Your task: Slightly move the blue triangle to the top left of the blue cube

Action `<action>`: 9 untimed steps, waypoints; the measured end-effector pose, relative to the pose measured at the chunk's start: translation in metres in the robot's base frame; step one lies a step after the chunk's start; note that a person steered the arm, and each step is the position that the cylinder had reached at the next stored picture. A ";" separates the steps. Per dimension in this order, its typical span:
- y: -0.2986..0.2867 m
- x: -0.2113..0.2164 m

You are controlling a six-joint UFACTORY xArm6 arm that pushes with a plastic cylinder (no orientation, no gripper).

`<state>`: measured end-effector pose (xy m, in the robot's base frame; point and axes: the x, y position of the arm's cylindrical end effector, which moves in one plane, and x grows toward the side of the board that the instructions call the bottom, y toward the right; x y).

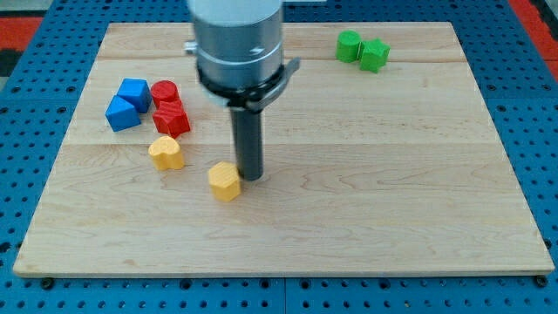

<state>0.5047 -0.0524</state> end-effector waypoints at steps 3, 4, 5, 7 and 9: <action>-0.015 0.035; -0.045 0.079; -0.093 0.112; -0.169 0.009; -0.181 -0.076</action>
<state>0.4287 -0.2338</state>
